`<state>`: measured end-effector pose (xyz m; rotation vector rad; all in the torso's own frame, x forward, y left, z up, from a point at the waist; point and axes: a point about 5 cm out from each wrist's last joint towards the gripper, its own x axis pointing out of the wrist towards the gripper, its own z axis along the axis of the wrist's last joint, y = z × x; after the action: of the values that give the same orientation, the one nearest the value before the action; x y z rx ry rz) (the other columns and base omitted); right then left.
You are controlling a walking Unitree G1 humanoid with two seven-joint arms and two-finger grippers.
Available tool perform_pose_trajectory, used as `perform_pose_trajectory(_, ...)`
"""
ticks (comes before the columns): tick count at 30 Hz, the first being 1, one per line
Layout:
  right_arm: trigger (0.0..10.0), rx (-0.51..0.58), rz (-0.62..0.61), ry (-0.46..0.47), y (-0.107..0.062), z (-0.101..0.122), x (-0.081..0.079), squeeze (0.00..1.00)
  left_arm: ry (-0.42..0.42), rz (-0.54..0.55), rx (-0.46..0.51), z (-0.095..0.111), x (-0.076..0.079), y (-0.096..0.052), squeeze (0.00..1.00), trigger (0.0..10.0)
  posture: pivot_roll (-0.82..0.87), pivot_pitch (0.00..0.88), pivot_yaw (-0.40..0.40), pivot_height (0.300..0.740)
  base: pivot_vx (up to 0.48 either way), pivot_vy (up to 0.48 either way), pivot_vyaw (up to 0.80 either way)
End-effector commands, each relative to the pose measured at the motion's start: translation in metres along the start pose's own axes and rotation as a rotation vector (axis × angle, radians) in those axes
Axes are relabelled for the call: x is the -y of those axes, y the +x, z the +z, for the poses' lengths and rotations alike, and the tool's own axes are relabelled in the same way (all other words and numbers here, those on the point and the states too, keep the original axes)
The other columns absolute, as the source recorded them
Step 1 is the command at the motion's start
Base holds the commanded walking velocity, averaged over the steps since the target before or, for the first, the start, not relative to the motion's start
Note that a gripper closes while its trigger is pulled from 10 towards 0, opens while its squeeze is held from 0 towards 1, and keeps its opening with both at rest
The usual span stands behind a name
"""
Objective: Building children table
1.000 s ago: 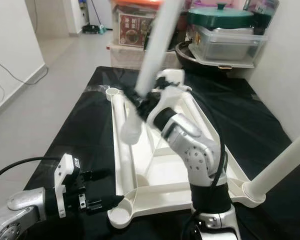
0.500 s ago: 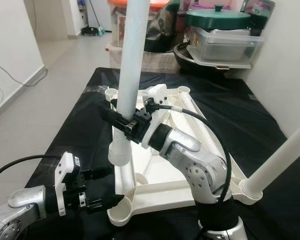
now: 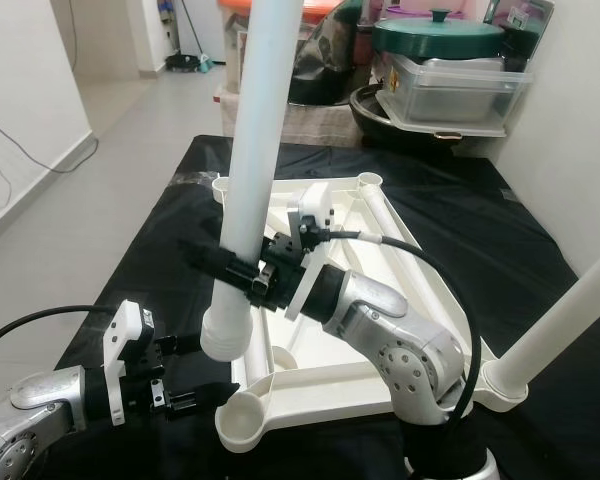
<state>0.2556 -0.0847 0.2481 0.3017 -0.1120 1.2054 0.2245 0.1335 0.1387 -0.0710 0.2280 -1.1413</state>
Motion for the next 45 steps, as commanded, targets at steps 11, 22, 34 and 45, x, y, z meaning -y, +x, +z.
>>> perform_pose_trajectory(11, 0.0, -0.024, 0.085, 0.030, 0.011, -0.013, -0.014, 0.00, 0.055, -0.100, 0.075, 0.023, -0.001, 0.022, 0.00, 10.0, 0.11, 0.000, -0.055, 0.740, 0.000, 0.000, 0.00)
perform_pose_trajectory(22, 0.0, -0.026, 0.068, 0.030, 0.012, -0.014, -0.011, 0.00, 0.062, -0.198, 0.036, 0.018, 0.010, 0.029, 0.00, 10.0, 0.10, 0.000, -0.048, 0.740, 0.000, 0.000, 0.00)
perform_pose_trajectory(34, 0.0, -0.037, 0.056, 0.051, 0.009, -0.020, -0.010, 0.00, 0.075, -0.142, 0.084, 0.023, 0.001, 0.029, 0.00, 10.0, 0.10, 0.000, -0.056, 0.740, 0.000, 0.000, 0.00)
perform_pose_trajectory(45, 0.0, -0.006, 0.006, 0.053, 0.006, -0.016, -0.004, 0.00, 0.073, -0.108, 0.165, 0.030, -0.004, 0.028, 0.00, 0.0, 0.09, 0.000, -0.057, 0.740, 0.000, 0.000, 0.00)
